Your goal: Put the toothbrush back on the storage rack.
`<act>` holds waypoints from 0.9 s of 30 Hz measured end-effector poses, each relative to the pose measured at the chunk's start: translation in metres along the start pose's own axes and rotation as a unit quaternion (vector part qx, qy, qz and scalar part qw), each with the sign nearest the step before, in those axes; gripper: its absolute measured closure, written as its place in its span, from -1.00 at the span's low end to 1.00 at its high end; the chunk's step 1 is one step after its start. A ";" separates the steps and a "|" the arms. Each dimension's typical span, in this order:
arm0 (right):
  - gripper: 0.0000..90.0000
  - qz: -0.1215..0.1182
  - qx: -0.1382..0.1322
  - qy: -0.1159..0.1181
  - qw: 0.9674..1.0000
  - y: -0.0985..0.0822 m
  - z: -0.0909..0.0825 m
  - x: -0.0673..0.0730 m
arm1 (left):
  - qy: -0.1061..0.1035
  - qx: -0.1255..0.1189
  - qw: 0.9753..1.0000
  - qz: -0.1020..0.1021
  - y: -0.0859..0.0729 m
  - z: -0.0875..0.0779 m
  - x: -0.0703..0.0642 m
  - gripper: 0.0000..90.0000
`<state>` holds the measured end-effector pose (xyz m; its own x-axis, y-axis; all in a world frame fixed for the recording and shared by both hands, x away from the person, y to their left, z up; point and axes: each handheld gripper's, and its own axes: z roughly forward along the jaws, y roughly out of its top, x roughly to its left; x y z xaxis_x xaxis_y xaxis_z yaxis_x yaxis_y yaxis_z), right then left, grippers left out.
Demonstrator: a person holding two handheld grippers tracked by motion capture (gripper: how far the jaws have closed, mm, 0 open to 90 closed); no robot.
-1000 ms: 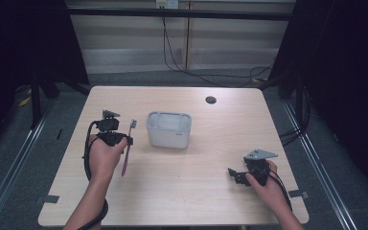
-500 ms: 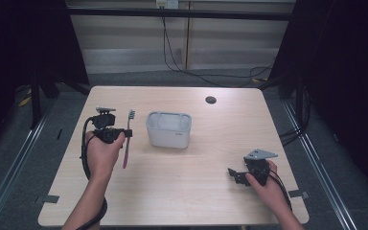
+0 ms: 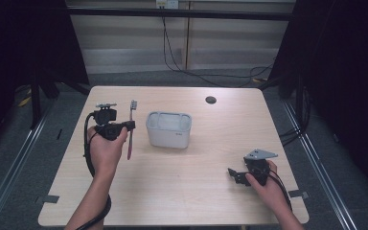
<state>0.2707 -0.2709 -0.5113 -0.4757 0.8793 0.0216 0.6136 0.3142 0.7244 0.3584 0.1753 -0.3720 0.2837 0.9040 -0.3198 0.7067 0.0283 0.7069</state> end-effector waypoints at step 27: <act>-0.60 0.000 0.000 0.000 1.000 0.000 0.000 0.000 | -0.015 -0.093 0.995 0.035 0.020 -0.009 -0.017 0.79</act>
<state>0.2707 -0.2708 -0.5113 -0.4755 0.8794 0.0214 0.6134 0.3141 0.7246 0.3619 0.1648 -0.3467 0.3481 0.8939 -0.2823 0.5533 0.0472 0.8316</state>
